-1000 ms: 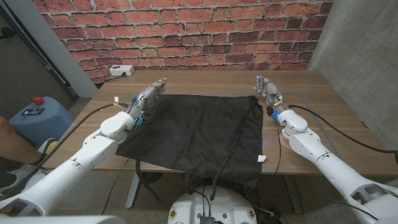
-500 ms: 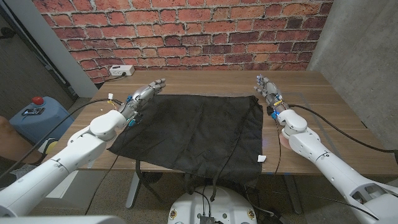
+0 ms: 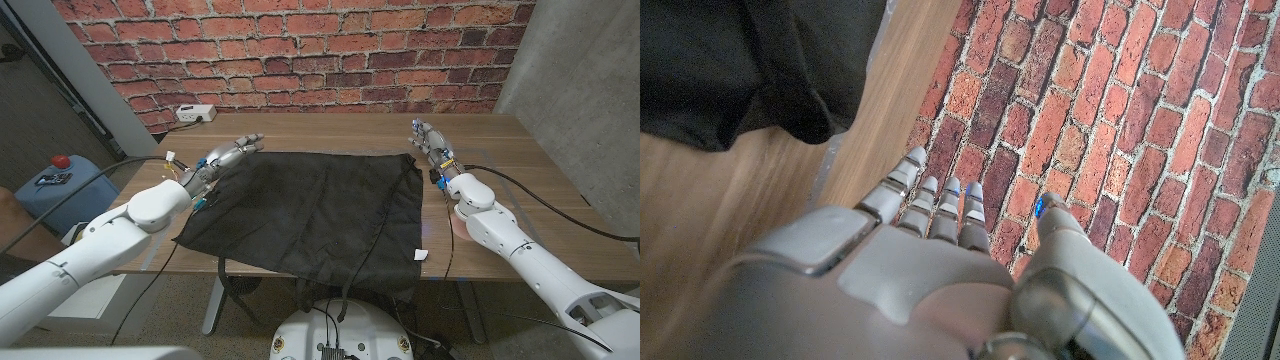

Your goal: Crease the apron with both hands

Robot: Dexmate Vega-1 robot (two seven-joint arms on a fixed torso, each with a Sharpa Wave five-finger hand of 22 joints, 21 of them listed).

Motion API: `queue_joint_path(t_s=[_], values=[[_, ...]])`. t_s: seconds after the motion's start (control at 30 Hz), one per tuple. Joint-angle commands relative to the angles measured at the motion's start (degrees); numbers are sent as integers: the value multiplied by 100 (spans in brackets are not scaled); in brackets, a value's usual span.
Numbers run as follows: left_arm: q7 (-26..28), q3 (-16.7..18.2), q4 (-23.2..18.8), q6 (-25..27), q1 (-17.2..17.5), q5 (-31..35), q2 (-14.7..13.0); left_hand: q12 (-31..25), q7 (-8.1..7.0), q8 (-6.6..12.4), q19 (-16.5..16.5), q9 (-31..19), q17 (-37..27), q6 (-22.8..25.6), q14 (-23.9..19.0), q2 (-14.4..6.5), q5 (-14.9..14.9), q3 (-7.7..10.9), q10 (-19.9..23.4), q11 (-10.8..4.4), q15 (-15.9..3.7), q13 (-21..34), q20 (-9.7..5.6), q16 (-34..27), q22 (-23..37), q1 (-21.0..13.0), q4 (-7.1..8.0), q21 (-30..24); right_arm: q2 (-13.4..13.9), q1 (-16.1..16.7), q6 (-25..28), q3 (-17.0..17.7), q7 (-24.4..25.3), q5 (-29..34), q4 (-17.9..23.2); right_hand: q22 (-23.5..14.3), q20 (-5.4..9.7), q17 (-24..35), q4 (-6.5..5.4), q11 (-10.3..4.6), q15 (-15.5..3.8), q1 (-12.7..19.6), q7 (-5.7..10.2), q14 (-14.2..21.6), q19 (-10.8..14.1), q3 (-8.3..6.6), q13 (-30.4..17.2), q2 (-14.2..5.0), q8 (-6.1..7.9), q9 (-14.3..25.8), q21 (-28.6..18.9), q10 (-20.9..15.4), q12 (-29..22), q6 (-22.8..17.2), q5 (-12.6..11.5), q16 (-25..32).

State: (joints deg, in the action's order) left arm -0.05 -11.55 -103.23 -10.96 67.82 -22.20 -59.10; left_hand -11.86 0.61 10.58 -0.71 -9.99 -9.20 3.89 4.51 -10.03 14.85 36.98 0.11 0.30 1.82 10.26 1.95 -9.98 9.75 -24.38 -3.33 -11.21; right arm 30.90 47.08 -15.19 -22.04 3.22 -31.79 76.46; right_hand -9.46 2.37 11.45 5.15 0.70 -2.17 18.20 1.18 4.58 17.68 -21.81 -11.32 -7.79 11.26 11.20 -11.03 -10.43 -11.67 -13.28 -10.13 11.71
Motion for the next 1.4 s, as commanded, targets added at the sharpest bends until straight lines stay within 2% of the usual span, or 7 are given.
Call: queue_joint_path(t_s=[0.03,0.23,0.53,0.63,0.83,0.93,1.4], values=[[69,545,-449,148,751,163,-535,6,-16,10,-34,-17,-26,58,33,-13,46,31,20,-23,-11,28,11,0,20,-52,-50,6,73,-59,107,-63,29,130,46,-32,126,-3,55,-16,-109,87,5,64,58,-29,-16,1,61,10,-35,-79,-36,-57,3,41],[38,949,-607,207,1208,294,-750,14,-24,7,-32,-18,-27,63,43,-23,66,34,7,-36,-12,29,10,1,21,-65,-68,7,44,-82,88,-81,19,144,0,-32,130,-3,70,-14,-111,100,0,69,62,-28,-16,1,67,10,-34,-84,-35,-78,4,42],[-47,1368,-781,318,1649,631,-766,42,-45,-15,-13,-22,-33,16,102,-66,106,52,-60,-42,-31,32,9,11,24,-93,-81,12,50,-70,83,-75,50,162,-3,-33,135,-1,85,-3,-105,110,2,67,56,-25,-17,-1,64,10,-28,-79,-30,-82,7,41],[-48,1476,-838,344,1765,750,-685,56,-57,-29,9,-23,-36,-26,127,-80,126,57,-102,-54,-40,33,-1,11,25,-103,-80,17,47,-61,61,-59,63,156,-17,-33,133,0,96,11,-105,117,-18,75,64,-22,-18,-5,77,10,-28,-151,-55,-122,9,44],[-6,1636,-964,341,1986,1422,-662,60,-71,-31,11,-25,-38,-41,138,-81,141,55,-121,-61,-50,34,-13,7,26,-108,-79,15,120,-60,117,-62,75,206,20,-33,145,-3,137,52,-86,158,-76,140,137,-26,-18,-12,108,9,-49,-261,-86,-230,9,64],[-78,1685,-965,365,2067,1482,-552,62,-91,-33,13,-26,-39,-55,146,-77,146,47,-133,-74,-56,35,-20,5,27,-104,-74,14,186,-60,173,-72,86,260,67,-33,141,-5,152,56,-80,173,-74,146,143,-28,-18,-9,106,9,-48,-268,-86,-234,8,64],[-349,1912,-959,387,2401,2368,-436,85,-96,-43,51,-32,-56,-155,224,-104,164,2,-259,-76,-46,41,2,-5,31,-58,12,17,354,-31,399,-80,226,415,308,-30,135,-22,253,62,-74,277,-68,187,183,-46,-17,32,102,6,-50,-295,-79,-262,2,61]])
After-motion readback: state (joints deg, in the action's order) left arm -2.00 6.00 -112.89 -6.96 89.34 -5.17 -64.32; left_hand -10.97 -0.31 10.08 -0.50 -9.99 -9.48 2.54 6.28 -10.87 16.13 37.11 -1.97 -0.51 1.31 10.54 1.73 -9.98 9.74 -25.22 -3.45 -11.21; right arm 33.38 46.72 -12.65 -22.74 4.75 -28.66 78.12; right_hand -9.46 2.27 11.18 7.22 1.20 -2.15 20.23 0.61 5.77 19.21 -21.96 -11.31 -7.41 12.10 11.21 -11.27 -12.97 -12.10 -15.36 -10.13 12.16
